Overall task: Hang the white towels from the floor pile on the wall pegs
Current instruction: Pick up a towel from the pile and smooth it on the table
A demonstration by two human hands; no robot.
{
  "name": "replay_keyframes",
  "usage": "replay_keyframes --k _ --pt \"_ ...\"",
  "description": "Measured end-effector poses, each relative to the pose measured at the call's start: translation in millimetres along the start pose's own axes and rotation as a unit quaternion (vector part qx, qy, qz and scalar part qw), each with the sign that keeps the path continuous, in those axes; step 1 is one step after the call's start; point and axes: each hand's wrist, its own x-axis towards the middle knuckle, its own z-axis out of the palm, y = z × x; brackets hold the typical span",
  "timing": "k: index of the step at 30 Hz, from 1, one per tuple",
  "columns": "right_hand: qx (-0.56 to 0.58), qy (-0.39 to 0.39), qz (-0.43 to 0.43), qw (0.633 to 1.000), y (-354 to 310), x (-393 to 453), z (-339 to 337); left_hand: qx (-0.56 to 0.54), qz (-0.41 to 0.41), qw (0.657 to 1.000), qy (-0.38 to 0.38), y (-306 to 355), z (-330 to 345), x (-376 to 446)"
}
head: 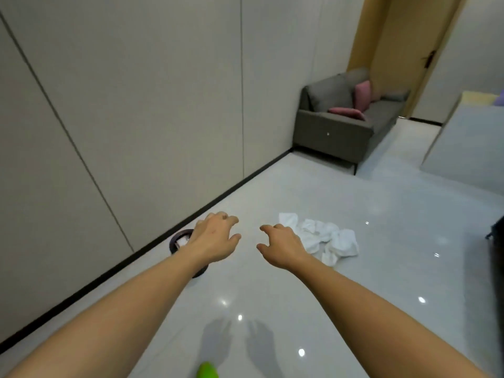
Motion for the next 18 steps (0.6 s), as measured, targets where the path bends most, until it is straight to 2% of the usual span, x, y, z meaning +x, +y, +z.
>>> replay_keyframes --k 5,9,13,18 --pt "0.022 -0.017 0.135 0.990 102.6 48.0 11.6 0.001 0.093 0.993 -0.077 40.1 65.9 119.3" --pt "0.050 -0.033 0.239 0.969 167.6 94.7 15.4 -0.011 0.140 0.980 -0.140 51.6 108.5 210.7" --pt "0.095 -0.050 0.329 0.938 208.9 139.0 16.8 -0.004 0.171 0.962 -0.211 51.3 141.0 290.1" --pt "0.144 -0.063 0.397 0.904 248.1 181.2 26.8 0.004 0.181 0.947 -0.267 66.9 178.5 375.7"
